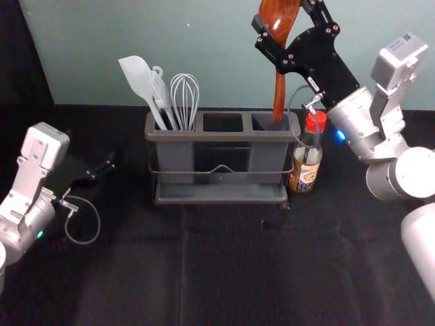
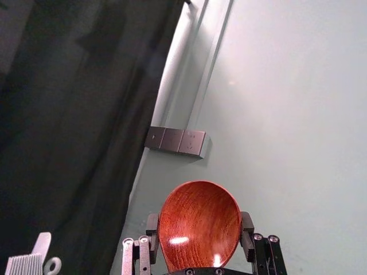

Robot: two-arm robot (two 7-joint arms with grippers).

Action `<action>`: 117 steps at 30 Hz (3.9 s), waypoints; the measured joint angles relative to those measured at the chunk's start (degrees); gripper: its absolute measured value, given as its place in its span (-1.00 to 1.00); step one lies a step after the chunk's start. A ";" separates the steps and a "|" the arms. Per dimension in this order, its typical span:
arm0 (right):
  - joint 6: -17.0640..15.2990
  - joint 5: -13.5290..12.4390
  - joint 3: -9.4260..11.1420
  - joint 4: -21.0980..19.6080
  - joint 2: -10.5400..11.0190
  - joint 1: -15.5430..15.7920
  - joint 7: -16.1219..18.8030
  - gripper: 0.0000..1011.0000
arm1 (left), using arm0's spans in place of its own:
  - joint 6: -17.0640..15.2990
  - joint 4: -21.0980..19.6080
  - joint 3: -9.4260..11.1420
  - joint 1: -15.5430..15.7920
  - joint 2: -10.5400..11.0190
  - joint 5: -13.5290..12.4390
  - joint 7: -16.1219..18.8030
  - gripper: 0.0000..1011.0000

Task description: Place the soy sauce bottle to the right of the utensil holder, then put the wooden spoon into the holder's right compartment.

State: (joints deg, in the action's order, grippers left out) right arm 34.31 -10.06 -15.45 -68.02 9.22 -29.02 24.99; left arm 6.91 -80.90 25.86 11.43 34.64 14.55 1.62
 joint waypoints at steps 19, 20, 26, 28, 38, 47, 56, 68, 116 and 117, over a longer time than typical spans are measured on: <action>5.11 0.36 -0.23 6.70 -1.35 1.27 1.97 0.66 | 0.00 0.00 0.00 0.00 0.00 0.00 0.00 0.99; 5.24 0.45 -0.16 7.00 -1.36 1.61 1.97 0.66 | 0.00 0.00 0.00 0.00 0.00 0.00 0.00 0.99; 5.54 0.61 0.08 7.52 -1.34 3.11 1.97 0.66 | 0.00 0.00 0.00 0.00 0.00 0.00 0.00 0.99; 5.57 0.62 0.15 7.57 -1.32 3.50 1.97 0.66 | 0.00 0.00 0.00 0.00 0.00 0.00 0.00 0.99; 5.96 0.51 0.55 7.76 -1.27 5.59 2.09 0.66 | 0.00 0.00 0.00 0.00 0.00 0.00 0.00 0.99; 6.48 -0.57 1.05 7.95 -1.58 6.50 2.57 0.77 | 0.00 0.00 -0.01 0.00 0.00 0.00 0.00 0.99; 6.51 -0.36 1.65 6.00 -1.90 6.40 2.18 0.99 | 0.00 0.00 0.00 0.00 0.00 0.00 0.00 0.99; 3.95 0.09 2.65 -2.45 -0.99 7.65 0.71 0.99 | 0.00 0.00 0.00 0.00 0.00 0.00 0.00 0.99; -10.95 15.53 16.20 -15.98 1.27 20.95 -18.36 0.99 | 0.00 0.00 0.00 0.00 0.00 0.00 0.00 0.99; -11.52 15.58 16.30 -15.58 1.27 21.11 -18.41 0.99 | 0.00 0.00 0.00 0.00 0.00 0.00 0.00 0.99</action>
State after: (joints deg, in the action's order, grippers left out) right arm 22.79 5.52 0.85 -83.60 10.49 -7.92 6.58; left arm 6.91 -80.90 25.86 11.43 34.65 14.55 1.62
